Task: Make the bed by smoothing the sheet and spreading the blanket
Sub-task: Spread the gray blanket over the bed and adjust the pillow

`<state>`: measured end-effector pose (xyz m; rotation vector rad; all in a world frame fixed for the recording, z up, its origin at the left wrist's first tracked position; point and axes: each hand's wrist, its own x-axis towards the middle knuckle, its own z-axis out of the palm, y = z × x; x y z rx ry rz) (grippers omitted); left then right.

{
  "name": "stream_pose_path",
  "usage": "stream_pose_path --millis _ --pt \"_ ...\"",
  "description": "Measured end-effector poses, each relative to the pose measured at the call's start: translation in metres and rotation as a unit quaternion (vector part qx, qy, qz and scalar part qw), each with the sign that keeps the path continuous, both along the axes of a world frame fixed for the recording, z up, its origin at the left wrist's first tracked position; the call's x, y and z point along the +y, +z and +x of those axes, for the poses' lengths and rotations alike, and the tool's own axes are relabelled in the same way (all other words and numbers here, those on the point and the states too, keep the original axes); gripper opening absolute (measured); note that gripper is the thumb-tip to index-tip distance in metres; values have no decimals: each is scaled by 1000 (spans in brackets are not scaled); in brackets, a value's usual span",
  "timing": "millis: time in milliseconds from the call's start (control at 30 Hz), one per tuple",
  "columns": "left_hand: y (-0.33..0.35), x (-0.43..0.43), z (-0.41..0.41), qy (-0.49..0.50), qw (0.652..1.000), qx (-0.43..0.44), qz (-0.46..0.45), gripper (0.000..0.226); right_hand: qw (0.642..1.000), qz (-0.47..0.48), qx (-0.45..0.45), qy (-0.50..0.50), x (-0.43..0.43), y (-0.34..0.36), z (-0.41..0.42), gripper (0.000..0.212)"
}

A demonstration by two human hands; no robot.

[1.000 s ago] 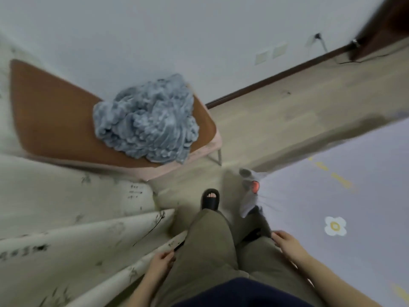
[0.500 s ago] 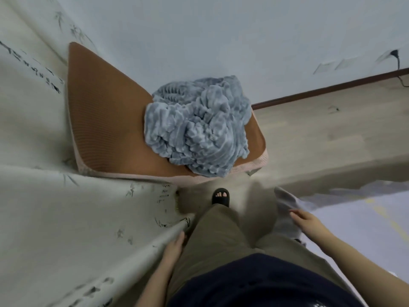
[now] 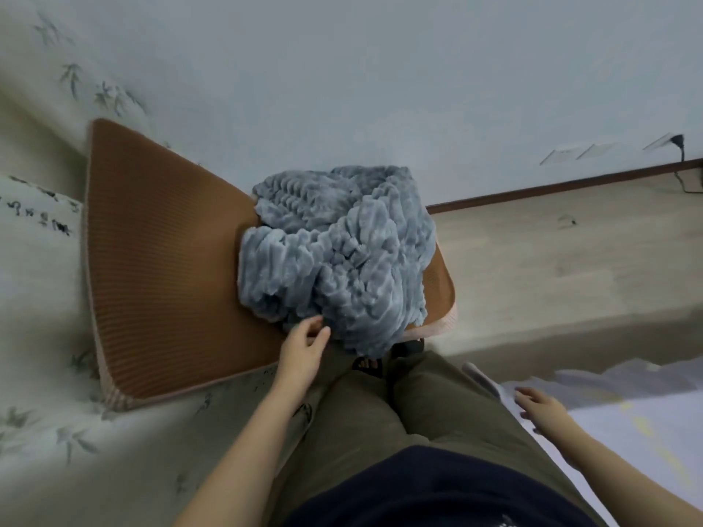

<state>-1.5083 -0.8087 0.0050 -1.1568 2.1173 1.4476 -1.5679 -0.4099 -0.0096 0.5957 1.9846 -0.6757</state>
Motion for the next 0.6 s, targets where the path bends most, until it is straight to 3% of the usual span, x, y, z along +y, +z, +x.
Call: stream_pose_path --millis 100,200,300,400,500,600 --pt "9 -13 -18 13 983 64 -170 68 998 -35 18 48 -37 -3 -53 45" --pt "12 -34 -43 57 965 -4 -254 103 993 -88 41 66 -83 -1 -103 55" --pt "2 -61 -70 89 979 -85 -165 116 987 -148 27 61 -131 0 -136 74" --pt "-17 -80 -88 28 985 -141 -100 124 981 -192 -6 37 -177 -10 -150 102" --pt "-35 -87 -103 -37 986 -151 -62 134 971 -232 -51 -17 -218 -30 -145 133" --pt "-45 -90 -114 -18 994 -106 -12 136 980 -184 -3 -78 -254 -47 -128 147"
